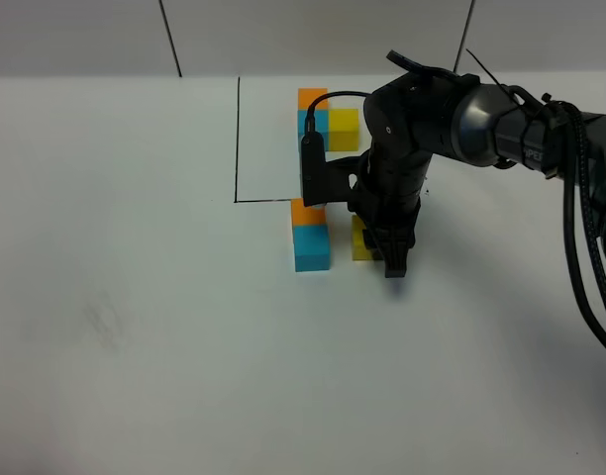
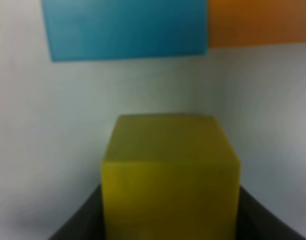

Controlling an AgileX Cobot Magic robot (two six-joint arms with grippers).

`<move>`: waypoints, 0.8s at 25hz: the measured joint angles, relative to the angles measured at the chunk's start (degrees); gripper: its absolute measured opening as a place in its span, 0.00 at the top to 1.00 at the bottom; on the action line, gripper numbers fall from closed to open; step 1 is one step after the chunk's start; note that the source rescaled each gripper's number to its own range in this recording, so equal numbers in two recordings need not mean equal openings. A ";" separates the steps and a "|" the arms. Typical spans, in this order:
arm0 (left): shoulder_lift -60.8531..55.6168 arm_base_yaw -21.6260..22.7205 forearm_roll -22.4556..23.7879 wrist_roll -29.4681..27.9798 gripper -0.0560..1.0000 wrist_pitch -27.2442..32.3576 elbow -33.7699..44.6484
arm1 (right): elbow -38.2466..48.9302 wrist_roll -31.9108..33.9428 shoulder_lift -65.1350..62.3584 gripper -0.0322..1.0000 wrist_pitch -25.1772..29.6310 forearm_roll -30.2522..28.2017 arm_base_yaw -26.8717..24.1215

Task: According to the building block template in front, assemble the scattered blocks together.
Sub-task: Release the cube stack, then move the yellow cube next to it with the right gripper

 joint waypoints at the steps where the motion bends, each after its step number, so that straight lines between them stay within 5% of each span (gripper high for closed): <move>1: 0.00 0.00 0.00 0.00 0.51 0.00 0.00 | -0.13 0.00 0.31 0.96 0.13 0.00 0.00; 20: 0.00 0.00 0.00 0.00 0.51 0.00 0.00 | -0.58 0.05 0.81 0.96 0.70 0.94 2.22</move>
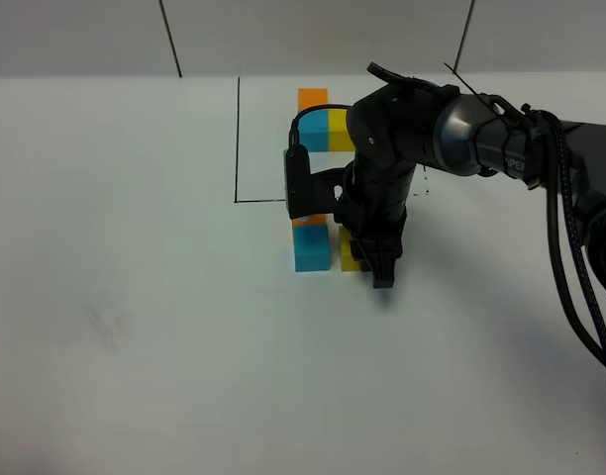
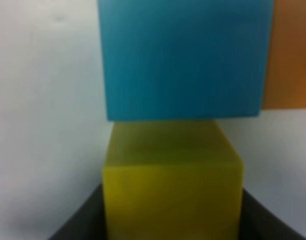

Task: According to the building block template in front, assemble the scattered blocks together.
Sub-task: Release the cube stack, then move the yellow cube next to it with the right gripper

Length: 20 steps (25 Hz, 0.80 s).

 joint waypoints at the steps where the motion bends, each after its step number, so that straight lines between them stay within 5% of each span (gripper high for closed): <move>1: 0.00 0.00 0.00 0.00 0.51 0.00 0.00 | 0.00 0.00 0.00 0.96 -0.07 0.00 0.00; 20: 0.00 0.00 0.00 0.00 0.51 0.00 0.00 | 0.00 -0.05 0.51 0.96 -2.20 1.05 0.01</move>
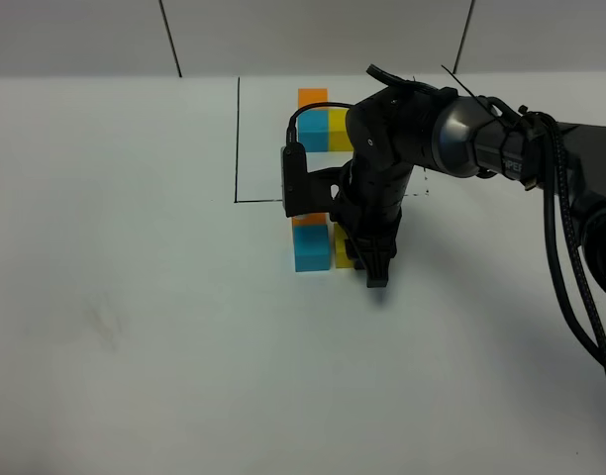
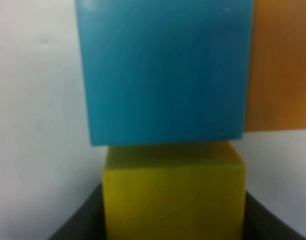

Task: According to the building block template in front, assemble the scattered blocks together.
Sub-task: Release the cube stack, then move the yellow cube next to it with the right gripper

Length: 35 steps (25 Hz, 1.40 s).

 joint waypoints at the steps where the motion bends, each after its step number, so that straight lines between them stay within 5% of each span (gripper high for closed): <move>1: 0.00 0.00 0.00 0.00 0.51 0.00 0.00 | 0.00 0.00 0.00 0.96 -0.06 0.06 0.00; 35: 0.00 0.00 0.00 0.00 0.51 0.00 0.00 | 0.00 -0.51 0.14 0.96 -1.83 2.44 0.99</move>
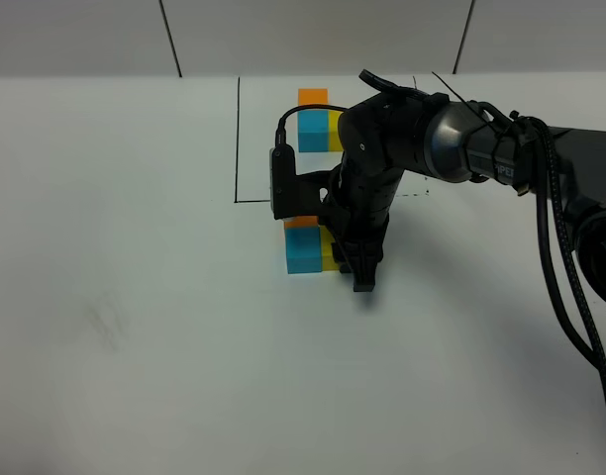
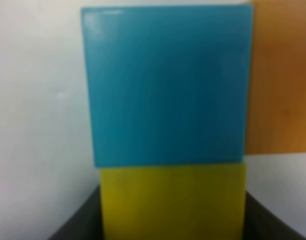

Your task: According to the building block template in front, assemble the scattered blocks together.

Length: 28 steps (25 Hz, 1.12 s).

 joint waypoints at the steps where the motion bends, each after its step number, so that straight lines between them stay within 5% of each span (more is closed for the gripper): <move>1: 0.00 0.00 0.00 0.00 0.51 0.00 0.00 | 0.00 0.06 0.00 0.96 0.00 0.00 0.00; 10: 0.00 0.00 0.00 0.00 0.51 0.00 0.00 | 0.00 2.37 0.06 0.91 0.00 0.28 0.00; 16: 0.00 0.00 0.00 0.00 0.51 0.00 0.00 | 0.00 3.08 -0.40 0.27 2.26 0.58 0.10; 19: 0.00 0.00 0.00 0.00 0.51 0.00 0.00 | 0.00 4.81 -3.18 0.09 3.23 0.58 0.10; 23: 0.00 0.00 0.00 0.00 0.51 0.00 0.00 | 0.00 10.61 -8.42 0.05 3.57 2.66 -2.48; 28: 0.00 0.00 0.00 0.00 0.51 0.00 0.00 | 2.17 23.78 -12.92 0.05 4.32 11.70 -17.23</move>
